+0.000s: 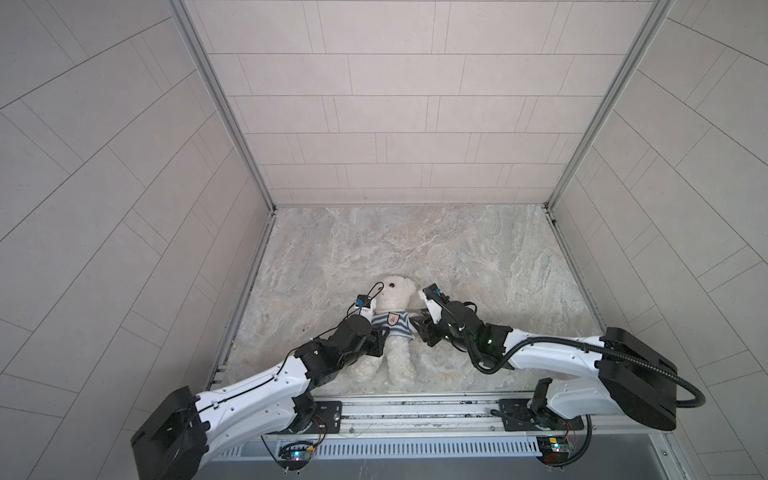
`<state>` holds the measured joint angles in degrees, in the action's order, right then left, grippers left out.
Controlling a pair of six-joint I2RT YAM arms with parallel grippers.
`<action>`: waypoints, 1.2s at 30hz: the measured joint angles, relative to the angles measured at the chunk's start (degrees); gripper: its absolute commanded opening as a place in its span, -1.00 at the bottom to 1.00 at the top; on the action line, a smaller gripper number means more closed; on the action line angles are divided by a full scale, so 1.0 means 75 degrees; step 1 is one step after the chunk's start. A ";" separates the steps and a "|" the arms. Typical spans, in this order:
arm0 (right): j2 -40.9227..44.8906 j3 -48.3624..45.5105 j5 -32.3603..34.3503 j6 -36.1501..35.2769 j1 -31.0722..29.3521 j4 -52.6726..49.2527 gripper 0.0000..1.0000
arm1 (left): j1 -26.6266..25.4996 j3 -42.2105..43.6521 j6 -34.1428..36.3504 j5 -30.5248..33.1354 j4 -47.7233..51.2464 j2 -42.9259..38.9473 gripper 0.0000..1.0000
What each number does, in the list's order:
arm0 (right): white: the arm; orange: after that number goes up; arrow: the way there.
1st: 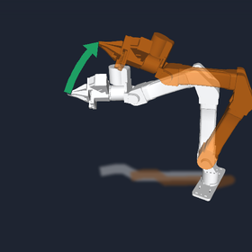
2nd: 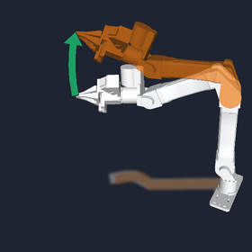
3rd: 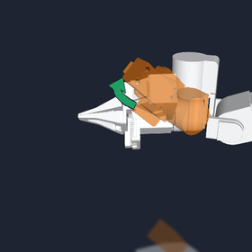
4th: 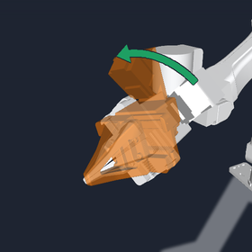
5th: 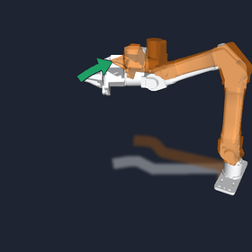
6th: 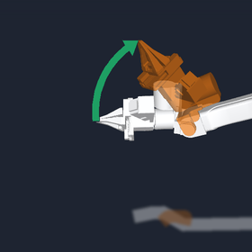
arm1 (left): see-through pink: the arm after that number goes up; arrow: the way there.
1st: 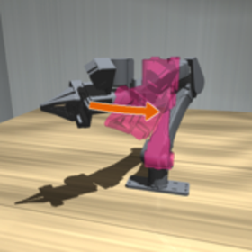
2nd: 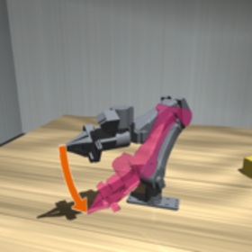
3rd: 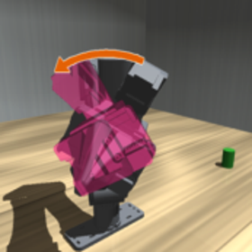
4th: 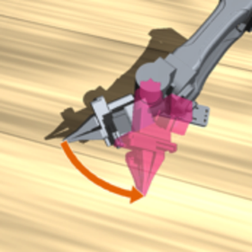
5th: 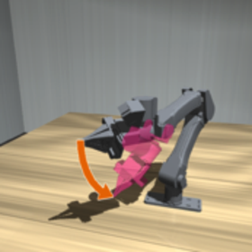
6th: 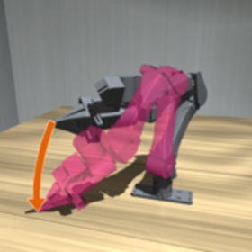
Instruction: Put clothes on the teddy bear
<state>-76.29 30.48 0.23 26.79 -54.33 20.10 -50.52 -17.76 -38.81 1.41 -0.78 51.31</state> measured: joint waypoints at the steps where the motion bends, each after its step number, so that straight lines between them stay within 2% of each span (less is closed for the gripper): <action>1: 0.0000 -0.0044 0.0000 0.0023 0.0000 0.0023 -0.33 | -0.0023 0.0026 -0.0026 0.0029 -0.0032 0.0000 -0.39; 9: 0.0125 -0.0589 -0.0029 0.0143 0.0000 0.0353 -0.53 | -0.0236 0.0268 -0.0090 0.0082 -0.0312 -0.0119 -0.37; 15: 0.0373 -0.0970 -0.0015 0.0108 0.0000 0.0475 -0.78 | -0.0318 0.0592 -0.0108 0.0154 -0.0484 -0.0425 -0.35; 20: 0.0699 -0.1061 0.0000 -0.0096 -0.0006 0.0440 -0.79 | -0.0321 0.0720 -0.0192 0.0192 -0.0708 -0.0376 -0.35; 26: 0.0790 -0.1169 0.0006 -0.0297 -0.0003 0.0469 -0.83 | -0.0632 0.0723 -0.0329 0.0230 -0.0705 -0.0472 -0.31; 30: 0.0790 -0.1268 0.0009 -0.0393 0.0000 0.0618 -0.83 | -0.0921 0.0723 -0.0431 0.0323 -0.0297 -0.0901 -0.32; 36: 0.0836 -0.1574 0.0017 -0.0635 0.0000 0.0930 -0.86 | -0.0997 0.0484 -0.0289 0.0656 0.0912 -0.1798 -0.26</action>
<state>-70.02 18.68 0.36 22.02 -54.33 27.07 -58.00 -14.13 -40.97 6.33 6.07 37.82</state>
